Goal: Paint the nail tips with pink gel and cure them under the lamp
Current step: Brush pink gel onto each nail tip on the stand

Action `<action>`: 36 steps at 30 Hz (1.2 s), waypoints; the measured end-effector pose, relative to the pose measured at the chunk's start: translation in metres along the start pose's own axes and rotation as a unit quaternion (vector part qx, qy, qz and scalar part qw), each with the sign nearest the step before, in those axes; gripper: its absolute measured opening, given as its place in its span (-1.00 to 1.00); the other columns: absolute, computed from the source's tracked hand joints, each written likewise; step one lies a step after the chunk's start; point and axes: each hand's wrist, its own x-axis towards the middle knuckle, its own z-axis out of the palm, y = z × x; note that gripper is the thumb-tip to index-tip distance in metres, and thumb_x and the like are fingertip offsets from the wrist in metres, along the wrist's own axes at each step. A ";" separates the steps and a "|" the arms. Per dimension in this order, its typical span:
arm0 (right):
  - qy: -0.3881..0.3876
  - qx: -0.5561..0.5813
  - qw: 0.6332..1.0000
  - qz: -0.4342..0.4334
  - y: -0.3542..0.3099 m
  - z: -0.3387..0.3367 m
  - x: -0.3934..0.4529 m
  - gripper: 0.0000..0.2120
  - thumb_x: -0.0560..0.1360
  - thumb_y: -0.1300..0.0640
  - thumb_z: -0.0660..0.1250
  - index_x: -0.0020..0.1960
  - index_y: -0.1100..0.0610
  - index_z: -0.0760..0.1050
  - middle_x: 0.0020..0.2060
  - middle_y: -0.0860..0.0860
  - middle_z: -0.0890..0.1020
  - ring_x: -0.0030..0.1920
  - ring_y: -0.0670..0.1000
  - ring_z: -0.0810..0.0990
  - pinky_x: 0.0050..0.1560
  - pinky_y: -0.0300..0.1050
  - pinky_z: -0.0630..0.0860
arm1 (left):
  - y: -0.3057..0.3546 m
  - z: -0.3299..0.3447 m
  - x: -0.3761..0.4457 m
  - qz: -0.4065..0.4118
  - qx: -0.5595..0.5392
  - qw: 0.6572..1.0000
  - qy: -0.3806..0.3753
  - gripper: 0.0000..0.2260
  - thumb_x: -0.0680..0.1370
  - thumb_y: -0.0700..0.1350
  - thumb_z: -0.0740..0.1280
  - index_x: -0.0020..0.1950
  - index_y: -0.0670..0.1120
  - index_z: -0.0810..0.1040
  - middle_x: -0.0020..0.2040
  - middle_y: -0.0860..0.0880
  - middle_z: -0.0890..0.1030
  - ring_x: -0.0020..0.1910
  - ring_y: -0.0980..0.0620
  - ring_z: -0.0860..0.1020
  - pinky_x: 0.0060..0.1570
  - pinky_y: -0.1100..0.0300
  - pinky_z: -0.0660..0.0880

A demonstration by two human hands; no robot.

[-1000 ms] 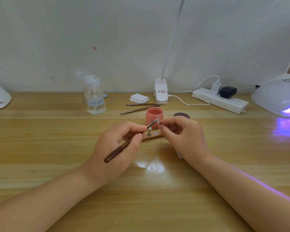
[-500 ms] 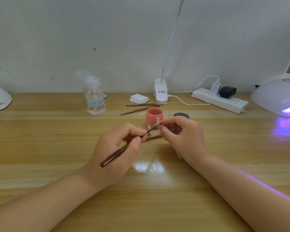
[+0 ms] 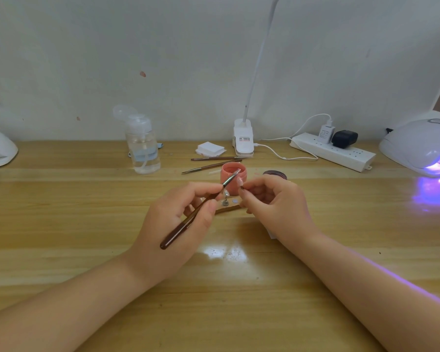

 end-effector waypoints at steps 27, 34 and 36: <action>-0.018 0.006 1.000 0.008 0.001 0.000 0.000 -0.88 0.47 0.30 0.40 -0.13 0.10 0.61 -0.32 -0.12 0.68 -0.24 0.01 0.67 -0.14 -0.05 0.63 | 0.000 -0.001 0.000 -0.013 -0.007 1.000 -0.007 -0.84 0.54 -0.03 0.26 0.04 0.12 0.60 -0.09 0.19 0.68 -0.10 0.21 0.60 -0.08 0.45 0.41; -0.014 0.013 1.000 0.015 0.000 0.001 0.000 -0.86 0.46 0.32 0.39 -0.16 0.09 0.59 -0.35 -0.12 0.66 -0.23 0.07 0.67 -0.13 -0.03 0.63 | 0.002 -0.001 0.001 -0.009 -0.003 1.000 0.004 -0.82 0.54 -0.01 0.26 0.08 0.15 0.59 -0.07 0.18 0.68 -0.05 0.14 0.59 -0.07 0.45 0.37; -0.019 0.015 1.000 0.012 0.000 0.000 -0.001 -0.84 0.46 0.33 0.38 -0.16 0.08 0.60 -0.34 -0.16 0.67 -0.24 0.05 0.67 -0.15 -0.07 0.63 | 0.000 0.000 0.001 -0.014 0.007 1.000 -0.001 -0.83 0.54 -0.06 0.30 0.07 0.13 0.61 -0.08 0.18 0.68 -0.04 0.12 0.59 -0.07 0.44 0.37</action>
